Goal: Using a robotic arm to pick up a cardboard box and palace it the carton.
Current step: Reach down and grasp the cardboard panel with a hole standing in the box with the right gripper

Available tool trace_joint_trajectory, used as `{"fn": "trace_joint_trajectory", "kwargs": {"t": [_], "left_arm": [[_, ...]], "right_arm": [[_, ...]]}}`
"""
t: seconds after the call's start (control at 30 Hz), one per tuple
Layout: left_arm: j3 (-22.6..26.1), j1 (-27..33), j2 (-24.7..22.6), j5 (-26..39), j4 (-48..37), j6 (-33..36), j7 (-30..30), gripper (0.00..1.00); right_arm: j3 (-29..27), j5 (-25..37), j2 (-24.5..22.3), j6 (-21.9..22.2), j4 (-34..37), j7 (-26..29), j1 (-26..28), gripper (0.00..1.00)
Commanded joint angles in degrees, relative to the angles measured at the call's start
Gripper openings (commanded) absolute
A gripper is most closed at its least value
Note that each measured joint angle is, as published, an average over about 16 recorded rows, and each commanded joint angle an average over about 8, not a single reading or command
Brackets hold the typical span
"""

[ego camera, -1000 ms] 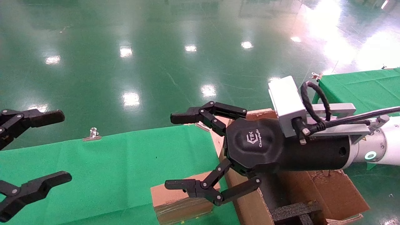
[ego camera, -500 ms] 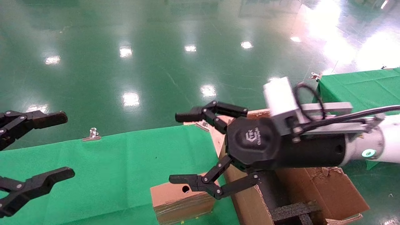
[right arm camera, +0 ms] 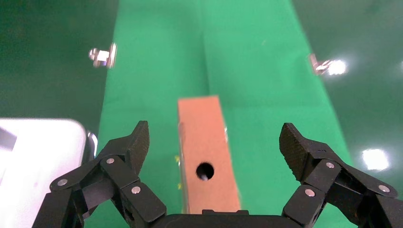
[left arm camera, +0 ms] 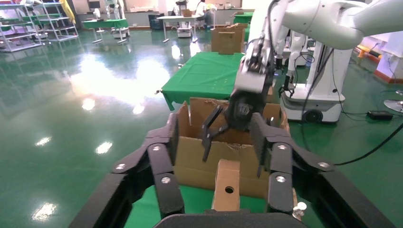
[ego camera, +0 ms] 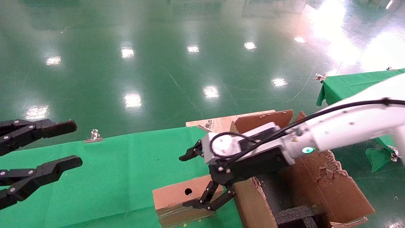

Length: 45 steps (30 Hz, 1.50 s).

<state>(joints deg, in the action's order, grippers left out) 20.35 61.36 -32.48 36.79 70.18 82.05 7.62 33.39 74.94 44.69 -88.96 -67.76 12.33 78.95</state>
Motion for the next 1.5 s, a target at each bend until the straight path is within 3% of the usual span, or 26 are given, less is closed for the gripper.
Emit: {"fn": "trace_joint_trajectory", "kwargs": {"t": [0.03, 0.43, 0.93, 1.0, 1.07, 1.13, 1.23, 1.3, 1.37, 1.4, 1.5], "left_arm": [[0.00, 0.00, 0.00, 0.00, 0.00, 0.00, 0.00, 0.00], [0.00, 0.00, 0.00, 0.00, 0.00, 0.00, 0.00, 0.00], [0.00, 0.00, 0.00, 0.00, 0.00, 0.00, 0.00, 0.00], [0.00, 0.00, 0.00, 0.00, 0.00, 0.00, 0.00, 0.00], [0.00, 0.00, 0.00, 0.00, 0.00, 0.00, 0.00, 0.00], [0.00, 0.00, 0.00, 0.00, 0.00, 0.00, 0.00, 0.10], [0.00, -0.01, 0.00, 0.00, -0.01, -0.01, 0.00, 0.47], [0.00, -0.01, 0.00, 0.00, -0.01, -0.01, 0.00, 0.72], [0.00, -0.02, 0.00, 0.00, -0.02, -0.01, 0.00, 0.94], [0.00, -0.02, 0.00, 0.00, -0.02, -0.01, 0.00, 1.00], [0.00, -0.02, 0.00, -0.01, -0.02, -0.01, 0.00, 1.00]], "right_arm": [[1.76, 2.65, 1.68, -0.54, 1.18, -0.61, 1.52, 1.00], [9.49, 11.06, 8.27, -0.75, 5.57, -2.60, 6.81, 1.00], [17.34, 19.16, 11.37, -0.28, 1.86, -1.82, 11.06, 1.00], [17.74, 19.44, 11.38, -0.09, 1.32, -1.54, 11.17, 0.93], [17.99, 19.56, 11.32, 0.11, 0.85, -1.33, 11.20, 0.73], [18.21, 19.70, 11.28, 0.26, 0.48, -1.19, 11.26, 0.48], [18.43, 19.77, 11.20, 0.42, 0.03, -1.03, 11.37, 0.13], [18.53, 19.80, 11.19, 0.44, -0.13, -1.00, 11.43, 0.06], [18.62, 19.84, 11.19, 0.46, -0.26, -0.97, 11.48, 0.07], [18.59, 19.80, 11.17, 0.46, -0.27, -0.97, 11.46, 0.07], [18.51, 19.73, 11.15, 0.47, -0.21, -0.97, 11.39, 0.05]]}}
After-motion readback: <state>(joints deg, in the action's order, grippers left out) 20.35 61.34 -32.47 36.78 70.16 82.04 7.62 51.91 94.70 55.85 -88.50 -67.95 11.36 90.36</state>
